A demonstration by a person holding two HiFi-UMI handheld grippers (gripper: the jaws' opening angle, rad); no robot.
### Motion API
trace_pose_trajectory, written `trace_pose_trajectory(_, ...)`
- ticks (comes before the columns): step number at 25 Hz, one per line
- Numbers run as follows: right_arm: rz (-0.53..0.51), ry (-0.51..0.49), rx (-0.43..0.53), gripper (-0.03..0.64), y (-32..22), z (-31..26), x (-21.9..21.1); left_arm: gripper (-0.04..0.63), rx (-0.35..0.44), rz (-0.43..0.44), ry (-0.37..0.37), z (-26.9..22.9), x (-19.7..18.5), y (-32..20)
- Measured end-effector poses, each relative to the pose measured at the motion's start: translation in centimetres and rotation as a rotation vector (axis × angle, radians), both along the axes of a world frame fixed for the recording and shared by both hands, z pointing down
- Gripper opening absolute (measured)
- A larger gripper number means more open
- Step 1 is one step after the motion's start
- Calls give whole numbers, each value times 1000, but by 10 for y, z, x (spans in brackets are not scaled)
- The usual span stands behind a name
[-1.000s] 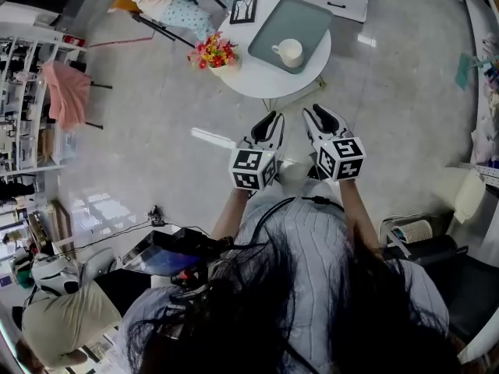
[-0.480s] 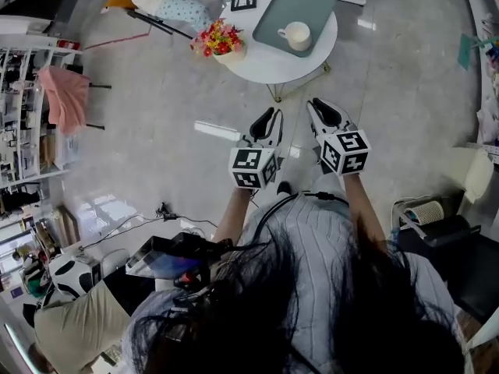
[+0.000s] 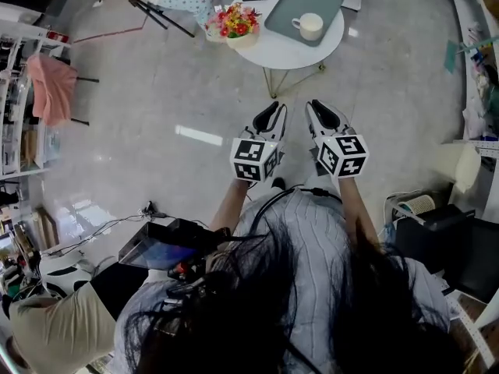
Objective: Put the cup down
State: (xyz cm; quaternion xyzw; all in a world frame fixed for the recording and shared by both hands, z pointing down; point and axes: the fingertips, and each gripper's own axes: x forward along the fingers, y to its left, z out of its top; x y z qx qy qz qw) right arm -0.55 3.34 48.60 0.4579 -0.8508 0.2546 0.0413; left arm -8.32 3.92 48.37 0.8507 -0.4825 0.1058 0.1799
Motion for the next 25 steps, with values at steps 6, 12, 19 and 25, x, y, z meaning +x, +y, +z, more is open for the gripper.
trace_pose_trajectory(6, 67, -10, 18, 71, 32, -14, -20, 72, 36, 53, 30, -11, -22, 26)
trace_pose_trajectory(12, 92, 14, 37, 67, 64, -19, -40, 72, 27, 87, 47, -8, -41, 48)
trace_pose_trajectory(19, 139, 57, 40, 67, 89, -13, -30, 72, 20, 150, 61, 1, -31, 59)
trace_pose_trajectory(25, 161, 80, 76, 64, 112, -27, -31, 72, 53, 196, 76, -13, -27, 71)
